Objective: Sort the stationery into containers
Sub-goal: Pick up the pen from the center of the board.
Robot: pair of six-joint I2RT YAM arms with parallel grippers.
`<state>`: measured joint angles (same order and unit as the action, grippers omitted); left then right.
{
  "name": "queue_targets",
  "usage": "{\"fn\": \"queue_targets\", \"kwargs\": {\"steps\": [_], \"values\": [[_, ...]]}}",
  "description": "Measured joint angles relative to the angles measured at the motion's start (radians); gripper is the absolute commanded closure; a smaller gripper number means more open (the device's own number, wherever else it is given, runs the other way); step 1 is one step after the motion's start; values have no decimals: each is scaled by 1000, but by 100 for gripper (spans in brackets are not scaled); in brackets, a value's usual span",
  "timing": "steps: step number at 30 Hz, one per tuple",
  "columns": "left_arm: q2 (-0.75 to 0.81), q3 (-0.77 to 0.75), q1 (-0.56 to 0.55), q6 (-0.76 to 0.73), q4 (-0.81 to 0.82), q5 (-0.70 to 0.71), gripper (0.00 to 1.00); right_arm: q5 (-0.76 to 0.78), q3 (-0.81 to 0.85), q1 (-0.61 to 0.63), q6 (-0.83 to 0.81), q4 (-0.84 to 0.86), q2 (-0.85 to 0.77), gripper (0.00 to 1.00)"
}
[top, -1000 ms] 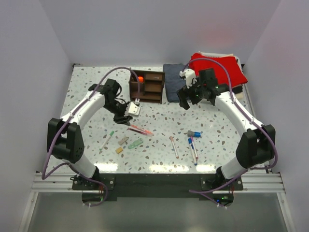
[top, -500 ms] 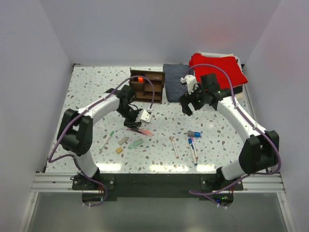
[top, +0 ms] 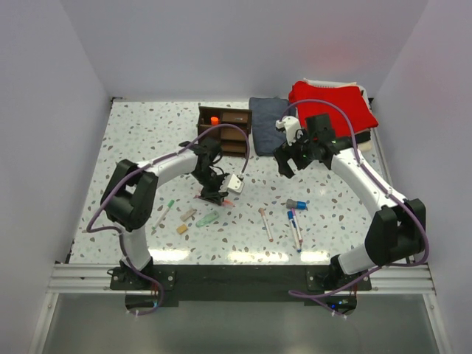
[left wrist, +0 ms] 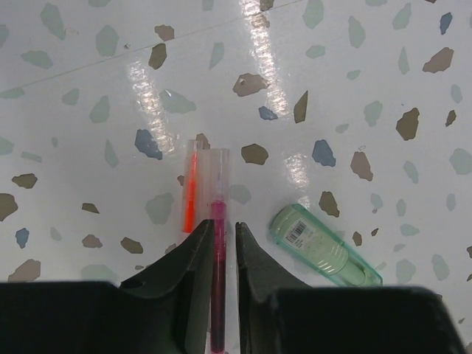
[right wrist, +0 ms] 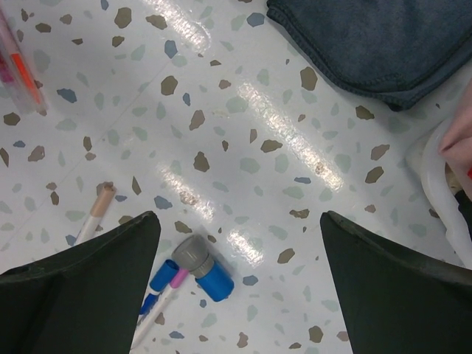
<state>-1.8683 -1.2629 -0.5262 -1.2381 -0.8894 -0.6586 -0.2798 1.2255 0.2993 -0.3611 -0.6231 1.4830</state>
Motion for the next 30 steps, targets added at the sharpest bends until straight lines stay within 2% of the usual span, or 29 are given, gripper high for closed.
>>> {"fn": "queue_targets", "kwargs": {"steps": [24, 30], "values": [[-5, 90, 0, 79, 179, 42, 76, 0, -24, 0, 0, 10, -6, 6], [55, 174, -52, 151, 299, 146, 71, 0, -24, 0, -1, 10, -6, 6]]}}
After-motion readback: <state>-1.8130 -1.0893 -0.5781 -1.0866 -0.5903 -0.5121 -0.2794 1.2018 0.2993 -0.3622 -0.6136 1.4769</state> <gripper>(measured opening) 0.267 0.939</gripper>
